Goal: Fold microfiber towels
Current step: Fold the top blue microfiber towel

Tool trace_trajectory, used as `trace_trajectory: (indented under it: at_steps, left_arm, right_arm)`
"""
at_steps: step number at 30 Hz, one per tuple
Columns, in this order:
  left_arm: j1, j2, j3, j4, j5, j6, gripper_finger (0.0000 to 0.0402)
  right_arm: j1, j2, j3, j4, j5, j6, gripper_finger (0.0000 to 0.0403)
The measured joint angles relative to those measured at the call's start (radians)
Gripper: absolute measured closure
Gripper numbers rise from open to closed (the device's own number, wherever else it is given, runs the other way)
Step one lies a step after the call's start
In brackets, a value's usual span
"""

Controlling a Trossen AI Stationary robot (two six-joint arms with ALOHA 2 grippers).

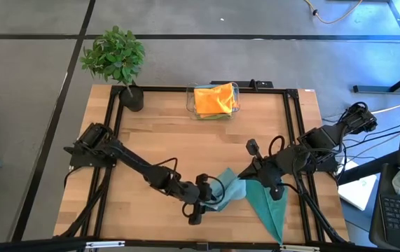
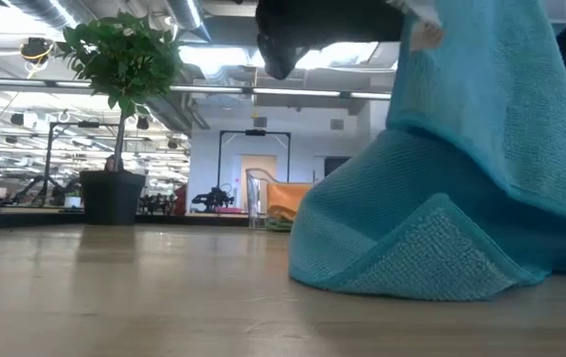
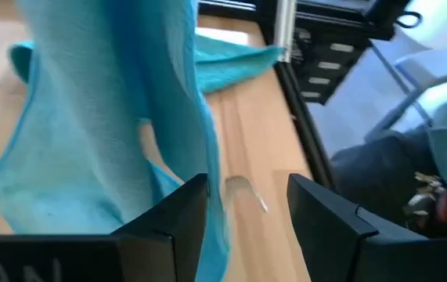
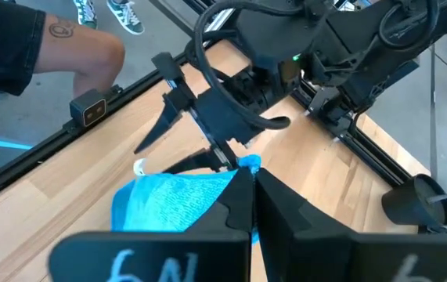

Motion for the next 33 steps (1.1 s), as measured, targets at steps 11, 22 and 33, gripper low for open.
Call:
trace_trajectory:
  at_steps: [11,22,33]
  left_arm:
    - [0.028,0.092,0.000,0.004,-0.009,-0.028,0.0233]
    - [0.023,0.083,0.000,0.028,-0.038,-0.028,0.0233]
    - [-0.001,0.084,0.000,0.020,-0.085,-0.058,0.0298]
  right_arm:
    - [0.000,0.000,0.000,-0.001,0.001,0.000,0.0393]
    - [0.000,0.000,0.000,-0.003,0.001,0.000,0.0393]
    - [0.000,0.000,0.000,-0.026,0.001,0.018,0.0393]
